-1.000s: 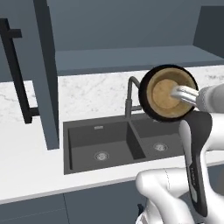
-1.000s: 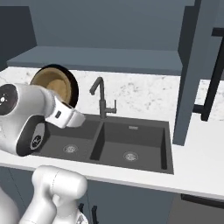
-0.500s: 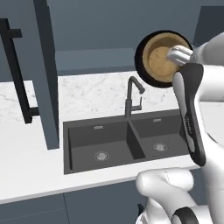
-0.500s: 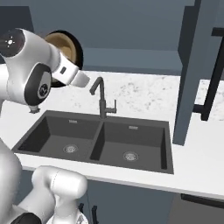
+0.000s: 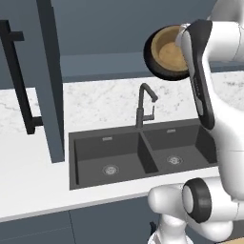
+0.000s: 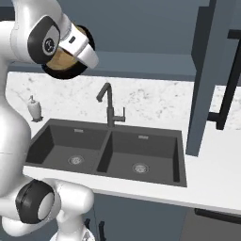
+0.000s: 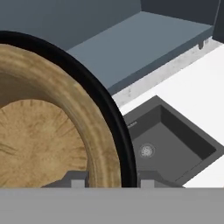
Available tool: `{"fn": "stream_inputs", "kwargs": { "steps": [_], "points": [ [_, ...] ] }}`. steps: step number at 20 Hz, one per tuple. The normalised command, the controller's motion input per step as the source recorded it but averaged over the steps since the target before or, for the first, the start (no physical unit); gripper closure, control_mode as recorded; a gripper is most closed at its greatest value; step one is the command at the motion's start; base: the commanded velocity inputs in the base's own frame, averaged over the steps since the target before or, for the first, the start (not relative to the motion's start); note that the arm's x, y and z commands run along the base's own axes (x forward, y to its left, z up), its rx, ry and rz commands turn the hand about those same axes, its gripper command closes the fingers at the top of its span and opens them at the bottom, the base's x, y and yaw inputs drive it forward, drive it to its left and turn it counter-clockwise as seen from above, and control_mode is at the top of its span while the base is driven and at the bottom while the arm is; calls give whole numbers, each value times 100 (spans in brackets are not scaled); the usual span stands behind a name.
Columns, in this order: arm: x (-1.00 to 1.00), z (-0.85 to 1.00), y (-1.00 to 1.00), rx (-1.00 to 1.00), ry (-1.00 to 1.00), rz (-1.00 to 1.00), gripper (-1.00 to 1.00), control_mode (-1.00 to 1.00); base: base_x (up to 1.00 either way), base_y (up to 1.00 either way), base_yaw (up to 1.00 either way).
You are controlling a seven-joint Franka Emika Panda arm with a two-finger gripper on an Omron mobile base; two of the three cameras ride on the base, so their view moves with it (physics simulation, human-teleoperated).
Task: Pick up the bowls on the counter and stack them on top of one another in the open cabinet. Place the smaller bowl on top of the larger bowl.
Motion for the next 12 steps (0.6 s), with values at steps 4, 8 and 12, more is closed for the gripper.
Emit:
{"fn": "stream_inputs", "kwargs": {
  "steps": [4, 8, 12],
  "points": [
    [47, -9, 0, 0, 10, 0, 100, -100, 0, 0, 0],
    [80, -12, 1, -1, 12, -1, 100, -100, 0, 0, 0],
    [73, -4, 1, 0, 5, -6, 100, -100, 0, 0, 0]
  ]
}}
